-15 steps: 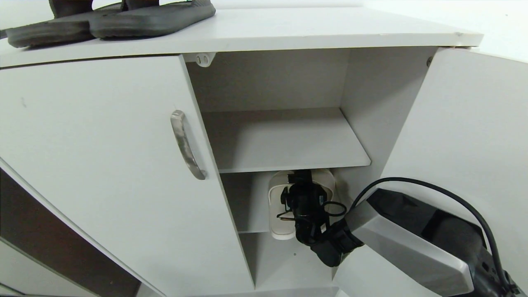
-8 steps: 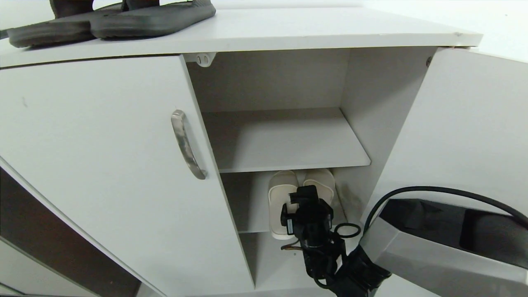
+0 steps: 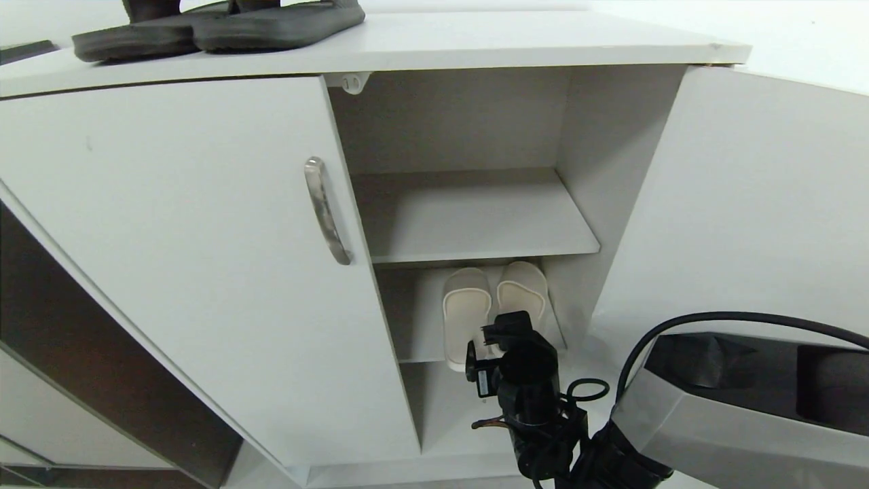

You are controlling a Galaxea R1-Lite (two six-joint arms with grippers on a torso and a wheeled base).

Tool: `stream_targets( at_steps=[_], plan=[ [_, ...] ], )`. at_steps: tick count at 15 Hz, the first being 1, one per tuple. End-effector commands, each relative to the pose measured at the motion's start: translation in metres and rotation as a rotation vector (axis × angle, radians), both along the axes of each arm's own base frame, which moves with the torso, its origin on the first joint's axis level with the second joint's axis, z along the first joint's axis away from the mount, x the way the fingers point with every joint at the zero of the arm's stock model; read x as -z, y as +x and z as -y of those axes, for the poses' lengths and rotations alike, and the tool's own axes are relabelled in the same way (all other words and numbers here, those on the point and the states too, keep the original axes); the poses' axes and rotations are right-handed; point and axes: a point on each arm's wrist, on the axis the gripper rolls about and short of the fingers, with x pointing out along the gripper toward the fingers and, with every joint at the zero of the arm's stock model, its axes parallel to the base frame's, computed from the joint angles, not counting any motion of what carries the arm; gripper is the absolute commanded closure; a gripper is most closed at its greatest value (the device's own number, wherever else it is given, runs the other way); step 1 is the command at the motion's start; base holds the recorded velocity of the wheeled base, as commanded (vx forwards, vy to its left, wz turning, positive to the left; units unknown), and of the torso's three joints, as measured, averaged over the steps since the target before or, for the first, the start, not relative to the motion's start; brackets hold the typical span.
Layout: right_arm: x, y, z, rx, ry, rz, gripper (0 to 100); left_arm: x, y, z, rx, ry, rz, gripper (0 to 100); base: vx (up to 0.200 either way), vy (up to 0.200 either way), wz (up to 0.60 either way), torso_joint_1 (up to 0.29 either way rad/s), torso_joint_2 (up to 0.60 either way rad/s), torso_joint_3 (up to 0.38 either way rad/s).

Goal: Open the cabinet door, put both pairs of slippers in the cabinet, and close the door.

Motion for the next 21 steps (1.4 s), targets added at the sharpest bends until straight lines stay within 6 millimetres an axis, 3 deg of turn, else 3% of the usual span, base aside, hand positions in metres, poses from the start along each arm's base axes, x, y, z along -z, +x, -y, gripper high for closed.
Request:
stream_targets(
  at_steps=[1,4,15,21],
  plan=[
    [-0.0031,0.0010,-0.0016,-0.001,0.009,0.009,0,0.0000,0.0001,0.0000,0.000,0.000,-0.001,100,-0.200,0.000,0.00,0.002,0.00,0.007],
    [-0.0028,0.0012,-0.0010,0.000,0.006,0.008,0,0.0000,0.0001,0.0000,0.000,0.000,-0.001,100,-0.200,0.000,0.00,0.001,0.00,0.004],
    [-0.0025,0.0006,-0.0002,0.002,0.003,0.008,0,0.0000,0.0001,0.0000,0.000,0.001,-0.001,100,0.000,0.000,0.00,0.000,0.00,0.000],
    [-0.0016,-0.0004,0.0000,-0.001,-0.009,0.006,0,-0.0004,0.0010,0.0000,0.005,0.001,-0.015,100,0.000,0.000,0.00,0.004,0.00,0.178]
  ],
)
